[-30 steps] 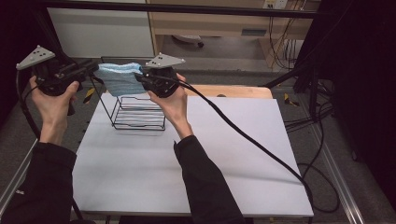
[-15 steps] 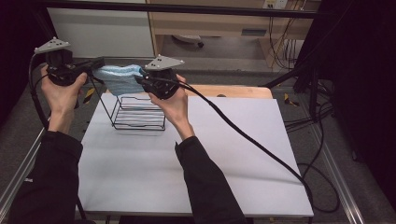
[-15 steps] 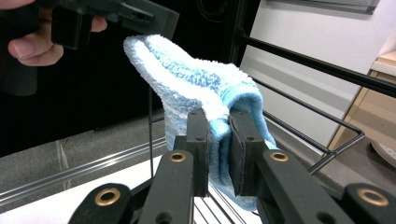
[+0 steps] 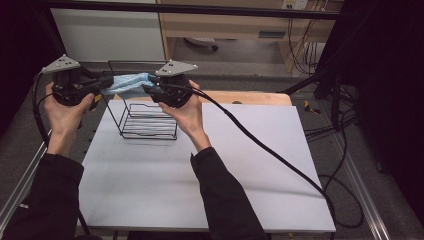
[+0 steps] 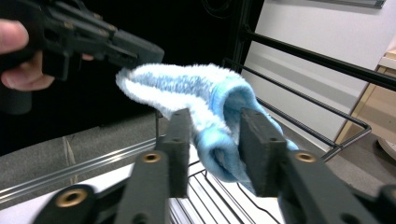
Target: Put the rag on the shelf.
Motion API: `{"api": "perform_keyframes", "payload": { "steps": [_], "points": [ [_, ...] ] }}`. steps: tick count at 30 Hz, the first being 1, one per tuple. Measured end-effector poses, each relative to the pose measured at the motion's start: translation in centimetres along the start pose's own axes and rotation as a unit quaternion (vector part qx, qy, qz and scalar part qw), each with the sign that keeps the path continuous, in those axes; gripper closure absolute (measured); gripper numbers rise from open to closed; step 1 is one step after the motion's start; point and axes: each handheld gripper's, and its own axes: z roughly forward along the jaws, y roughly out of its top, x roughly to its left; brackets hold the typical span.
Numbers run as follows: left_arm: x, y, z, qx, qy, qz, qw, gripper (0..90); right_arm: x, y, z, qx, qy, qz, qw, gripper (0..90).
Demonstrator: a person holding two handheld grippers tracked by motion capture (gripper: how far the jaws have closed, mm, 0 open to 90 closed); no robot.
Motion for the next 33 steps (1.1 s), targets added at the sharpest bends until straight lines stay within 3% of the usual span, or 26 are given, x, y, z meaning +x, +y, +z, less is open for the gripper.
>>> {"api": "perform_keyframes", "payload": {
  "steps": [4, 9, 13, 17, 19, 24, 30, 33],
  "points": [
    [-0.1, -0.5, 0.3, 0.005, 0.000, 0.004, 1.0000, 89.6, 0.1, 0.2, -0.3, -0.011, -0.002, 0.003, 0.9999, 51.4],
    [-0.3, -1.0, 0.7, 0.010, 0.001, 0.012, 0.9999, 89.6, 0.2, 1.1, -0.6, -0.024, -0.005, 0.007, 0.9997, 49.8],
    [-0.4, -1.4, 1.0, 0.011, 0.001, 0.013, 0.9999, 89.6, 0.6, 1.9, -0.5, -0.023, 0.009, 0.010, 0.9997, 64.5],
    [-0.3, -1.7, 1.0, 0.013, 0.000, 0.015, 0.9998, 89.6, 1.0, 1.6, 0.1, 0.010, 0.026, 0.026, 0.9993, 83.3],
    [-0.3, -1.9, 1.0, 0.013, -0.002, 0.016, 0.9998, 89.6, 0.9, 1.2, 0.4, 0.033, 0.027, 0.028, 0.9987, 87.6],
    [-0.2, -2.3, 0.8, 0.009, -0.007, 0.015, 0.9998, 89.6, 0.5, 0.0, 0.9, 0.062, 0.022, 0.034, 0.9972, 90.0],
    [-0.4, -3.4, 0.4, 0.010, -0.019, 0.015, 0.9996, 89.4, -0.2, -1.3, 0.9, 0.064, 0.007, 0.034, 0.9973, 90.0],
    [-0.7, -4.0, 0.6, 0.022, -0.007, 0.029, 0.9993, 89.3, -0.2, -1.8, 0.9, 0.063, 0.005, 0.029, 0.9976, 89.9]
  ]
}}
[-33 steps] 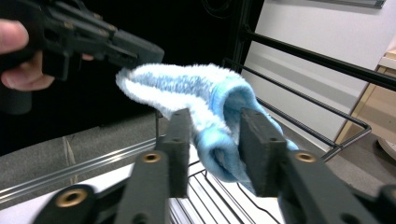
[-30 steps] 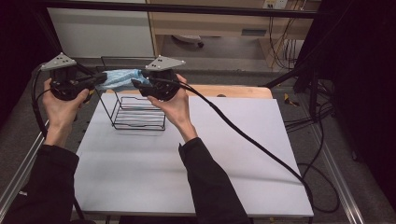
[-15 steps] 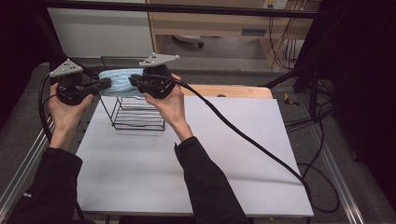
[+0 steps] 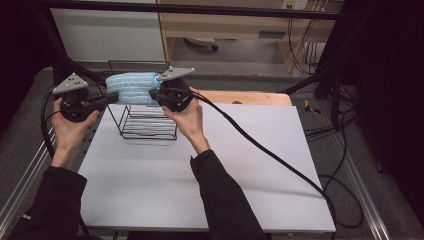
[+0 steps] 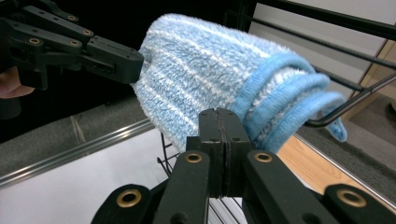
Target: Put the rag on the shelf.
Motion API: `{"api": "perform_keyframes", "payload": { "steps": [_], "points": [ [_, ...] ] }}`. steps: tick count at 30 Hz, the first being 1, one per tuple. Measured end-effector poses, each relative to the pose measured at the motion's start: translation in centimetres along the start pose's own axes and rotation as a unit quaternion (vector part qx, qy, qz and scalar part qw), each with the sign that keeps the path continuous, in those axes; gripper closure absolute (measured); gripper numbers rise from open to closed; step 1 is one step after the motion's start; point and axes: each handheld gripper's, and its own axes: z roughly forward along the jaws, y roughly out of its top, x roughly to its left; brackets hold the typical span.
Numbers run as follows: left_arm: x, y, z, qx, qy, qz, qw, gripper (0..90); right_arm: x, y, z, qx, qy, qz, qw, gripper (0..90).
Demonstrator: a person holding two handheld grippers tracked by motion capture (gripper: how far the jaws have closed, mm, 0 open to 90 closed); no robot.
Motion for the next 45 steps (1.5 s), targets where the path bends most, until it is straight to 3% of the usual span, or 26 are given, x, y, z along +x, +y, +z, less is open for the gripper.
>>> {"api": "perform_keyframes", "payload": {
  "steps": [10, 14, 21, 27, 37, 45],
  "points": [
    [0.3, -0.6, 1.5, 0.001, 0.020, -0.014, 0.9997, 89.0, 0.2, -0.7, 0.8, 0.003, -0.005, -0.004, 1.0000, 87.8],
    [0.5, -0.6, 1.7, -0.003, 0.016, -0.025, 0.9996, 87.3, 0.2, -0.8, 0.8, 0.002, -0.007, -0.005, 1.0000, 84.8],
    [-0.1, -0.4, 0.4, -0.011, 0.010, -0.020, 0.9997, 80.3, 0.6, -0.4, 0.0, -0.009, -0.003, -0.012, 0.9999, 77.8],
    [-0.8, 0.6, -0.8, -0.014, 0.008, -0.020, 0.9997, 69.3, 0.7, 0.3, -1.0, -0.027, 0.005, 0.005, 0.9996, 67.6],
    [-0.9, 2.0, -1.7, -0.026, 0.018, -0.030, 0.9991, 59.1, 0.3, 1.3, -2.6, -0.042, -0.004, 0.007, 0.9991, 56.5],
    [-0.7, 2.4, -2.6, -0.027, 0.030, -0.025, 0.9989, 50.3, 0.0, 2.0, -3.8, -0.055, -0.011, 0.014, 0.9983, 42.7]
  ]
}}
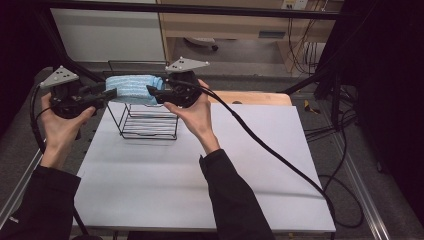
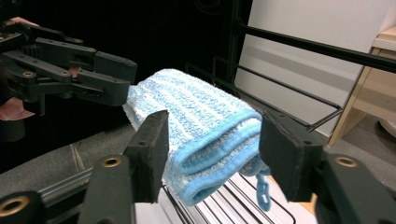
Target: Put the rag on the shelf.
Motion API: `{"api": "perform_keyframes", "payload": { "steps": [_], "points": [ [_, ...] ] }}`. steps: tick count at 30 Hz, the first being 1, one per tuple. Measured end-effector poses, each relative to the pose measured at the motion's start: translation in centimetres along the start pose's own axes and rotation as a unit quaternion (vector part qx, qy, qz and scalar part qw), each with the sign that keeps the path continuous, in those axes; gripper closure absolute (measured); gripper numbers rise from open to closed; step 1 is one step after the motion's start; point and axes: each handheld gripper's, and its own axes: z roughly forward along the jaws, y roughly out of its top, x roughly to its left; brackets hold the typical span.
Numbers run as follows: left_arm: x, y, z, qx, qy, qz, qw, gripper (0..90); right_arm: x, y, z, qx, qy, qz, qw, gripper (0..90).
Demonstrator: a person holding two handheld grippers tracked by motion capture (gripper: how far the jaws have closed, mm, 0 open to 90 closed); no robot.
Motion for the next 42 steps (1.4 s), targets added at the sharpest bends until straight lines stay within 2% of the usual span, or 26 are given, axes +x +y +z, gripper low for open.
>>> {"api": "perform_keyframes", "payload": {
  "steps": [5, 10, 17, 24, 28, 31, 37, 42],
  "points": [
    [0.1, -0.3, -0.7, 0.004, 0.003, 0.005, 1.0000, 42.8, -0.3, 0.1, -0.9, -0.001, 0.005, 0.013, 0.9999, 29.9],
    [0.0, -1.1, -1.4, 0.010, 0.009, 0.008, 0.9999, 33.1, -0.6, -0.2, -2.0, 0.008, 0.004, 0.009, 0.9999, 18.1],
    [-0.7, -3.2, -1.9, 0.015, 0.000, 0.010, 0.9998, 21.9, -1.1, -2.1, -4.3, 0.023, 0.001, -0.001, 0.9997, 10.0],
    [-2.1, -6.3, -1.2, 0.020, -0.020, 0.010, 0.9995, 14.9, -2.8, -6.2, -7.1, 0.041, -0.014, 0.019, 0.9989, 6.9],
    [-2.9, -8.0, -0.5, 0.030, -0.034, 0.011, 0.9989, 12.9, -4.2, -8.9, -9.1, 0.053, -0.024, 0.037, 0.9976, 5.2],
    [-3.6, -9.7, 0.2, 0.040, -0.045, 0.012, 0.9981, 11.7, -5.0, -10.9, -10.6, 0.053, -0.033, 0.042, 0.9972, 4.6],
    [-4.8, -12.8, 1.8, 0.060, -0.064, 0.012, 0.9961, 11.0, -6.8, -15.0, -13.6, 0.069, -0.045, 0.074, 0.9938, 2.7],
    [-5.7, -15.3, 3.1, 0.078, -0.069, 0.019, 0.9944, 11.0, -8.1, -18.4, -16.4, 0.077, -0.049, 0.101, 0.9906, 1.0]
  ]
}}
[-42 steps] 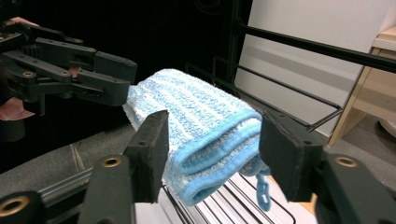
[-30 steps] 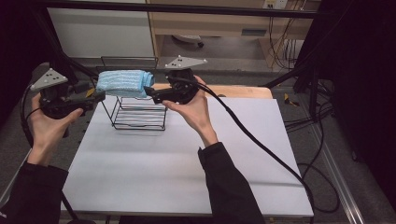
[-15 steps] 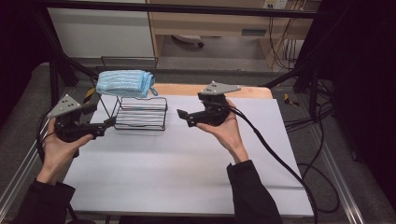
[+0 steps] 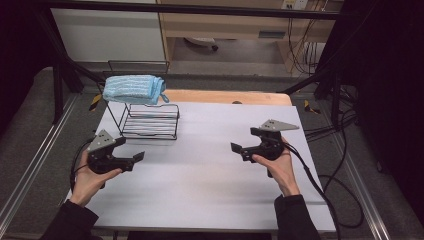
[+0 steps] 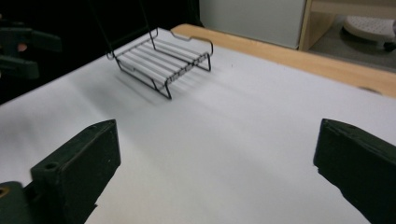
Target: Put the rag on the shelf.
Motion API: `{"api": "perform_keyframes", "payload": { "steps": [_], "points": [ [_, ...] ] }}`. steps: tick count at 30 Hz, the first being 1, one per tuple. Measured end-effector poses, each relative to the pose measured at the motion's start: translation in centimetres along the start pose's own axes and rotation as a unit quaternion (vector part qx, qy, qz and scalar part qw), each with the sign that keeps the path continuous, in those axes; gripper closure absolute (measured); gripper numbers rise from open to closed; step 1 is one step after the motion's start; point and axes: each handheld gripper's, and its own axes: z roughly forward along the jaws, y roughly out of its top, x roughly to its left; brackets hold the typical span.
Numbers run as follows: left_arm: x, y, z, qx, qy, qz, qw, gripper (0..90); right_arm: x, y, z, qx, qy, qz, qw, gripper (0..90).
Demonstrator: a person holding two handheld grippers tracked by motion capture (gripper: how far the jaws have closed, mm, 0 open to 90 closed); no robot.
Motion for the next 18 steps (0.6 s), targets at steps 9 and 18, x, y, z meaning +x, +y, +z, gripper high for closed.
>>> {"api": "perform_keyframes", "payload": {
  "steps": [9, 18],
  "points": [
    [-0.6, -2.9, 1.4, 0.028, -0.012, 0.006, 0.9995, 11.1, -2.2, -5.4, -2.5, 0.036, -0.008, 0.005, 0.9993, 0.6],
    [-1.2, -4.4, 2.2, 0.048, -0.021, 0.012, 0.9986, 11.1, -3.4, -9.7, -3.7, 0.063, -0.020, 0.022, 0.9976, 0.7]
  ]
}}
